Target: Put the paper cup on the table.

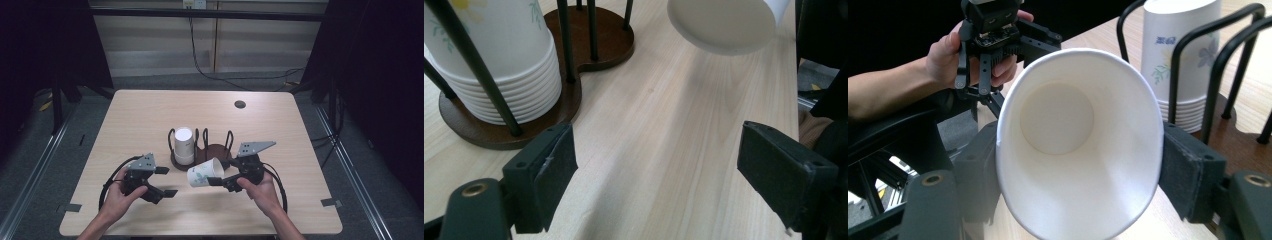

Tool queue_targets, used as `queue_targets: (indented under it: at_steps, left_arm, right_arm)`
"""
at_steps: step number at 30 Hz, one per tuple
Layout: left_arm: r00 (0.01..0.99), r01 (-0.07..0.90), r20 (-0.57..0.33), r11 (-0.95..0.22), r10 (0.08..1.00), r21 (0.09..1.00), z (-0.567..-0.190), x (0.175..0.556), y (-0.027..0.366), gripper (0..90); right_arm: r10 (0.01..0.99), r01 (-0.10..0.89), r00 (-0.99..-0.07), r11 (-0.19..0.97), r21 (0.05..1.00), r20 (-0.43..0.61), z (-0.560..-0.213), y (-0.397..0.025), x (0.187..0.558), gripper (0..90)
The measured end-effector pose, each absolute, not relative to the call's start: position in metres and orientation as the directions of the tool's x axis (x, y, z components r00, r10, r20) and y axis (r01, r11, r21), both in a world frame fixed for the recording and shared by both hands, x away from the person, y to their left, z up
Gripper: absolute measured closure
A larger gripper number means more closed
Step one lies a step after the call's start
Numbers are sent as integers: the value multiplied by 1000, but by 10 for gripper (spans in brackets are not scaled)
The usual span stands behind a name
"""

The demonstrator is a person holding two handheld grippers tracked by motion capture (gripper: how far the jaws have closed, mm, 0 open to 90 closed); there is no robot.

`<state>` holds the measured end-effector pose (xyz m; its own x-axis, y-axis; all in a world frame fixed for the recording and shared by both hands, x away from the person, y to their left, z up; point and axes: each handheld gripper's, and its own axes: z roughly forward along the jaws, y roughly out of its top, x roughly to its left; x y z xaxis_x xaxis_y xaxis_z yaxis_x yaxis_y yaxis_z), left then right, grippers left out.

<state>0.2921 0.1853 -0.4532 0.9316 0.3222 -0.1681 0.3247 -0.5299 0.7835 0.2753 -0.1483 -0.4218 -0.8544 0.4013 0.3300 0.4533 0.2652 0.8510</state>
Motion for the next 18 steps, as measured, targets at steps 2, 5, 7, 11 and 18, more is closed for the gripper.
queue_targets:
  at_steps: [2, 5, 7, 11, 18]
  left_arm:
    - [933, 315, -148, -542, 330, 779, -454, 291, 187, 160]
    - [932, 312, -139, -544, 335, 779, -456, 290, 190, 160]
    - [928, 322, -141, -547, 346, 773, -458, 290, 192, 160]
    - [927, 321, -143, -540, 346, 778, -458, 291, 194, 160]
    - [922, 329, -143, -535, 360, 778, -460, 292, 197, 160]
  right_arm:
    - [403, 454, -854, 270, 849, 329, -422, -149, 276, 271]
    - [417, 462, -848, 281, 841, 326, -422, -152, 275, 272]
    - [418, 466, -847, 283, 838, 329, -422, -152, 275, 273]
    - [427, 478, -844, 320, 818, 325, -423, -155, 276, 276]
    - [445, 490, -834, 327, 808, 326, -419, -163, 277, 276]
